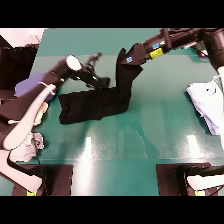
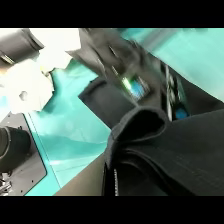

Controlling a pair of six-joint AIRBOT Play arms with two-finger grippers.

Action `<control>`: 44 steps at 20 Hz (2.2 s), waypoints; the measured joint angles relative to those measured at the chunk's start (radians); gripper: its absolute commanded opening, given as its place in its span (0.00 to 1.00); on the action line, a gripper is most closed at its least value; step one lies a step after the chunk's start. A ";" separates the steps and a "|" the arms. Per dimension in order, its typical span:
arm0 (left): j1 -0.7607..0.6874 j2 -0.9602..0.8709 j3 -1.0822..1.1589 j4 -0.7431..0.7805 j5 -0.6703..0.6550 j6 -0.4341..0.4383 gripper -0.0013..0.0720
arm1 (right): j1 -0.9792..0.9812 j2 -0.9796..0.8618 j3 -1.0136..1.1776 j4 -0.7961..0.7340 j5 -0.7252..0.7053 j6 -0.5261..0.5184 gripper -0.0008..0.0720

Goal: Fold the shirts.

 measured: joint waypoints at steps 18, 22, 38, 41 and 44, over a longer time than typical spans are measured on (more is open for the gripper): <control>0.396 0.541 0.005 0.402 -0.252 0.006 0.05 | 0.494 -0.373 0.072 0.015 -0.541 -0.115 0.69; 0.400 0.549 0.005 0.399 -0.278 0.007 0.05 | 0.436 -0.285 -0.061 -0.005 -0.514 -0.123 0.62; 0.402 0.550 0.005 0.379 -0.285 0.032 0.05 | -0.079 -0.194 -0.578 0.068 -0.302 -0.053 0.93; 0.402 0.550 0.005 0.375 -0.285 0.032 0.05 | -0.039 -0.275 -0.533 0.147 -0.298 -0.050 0.88; 0.402 0.550 0.005 0.372 -0.285 0.032 0.05 | 0.020 -0.350 -0.460 0.190 -0.295 -0.050 0.63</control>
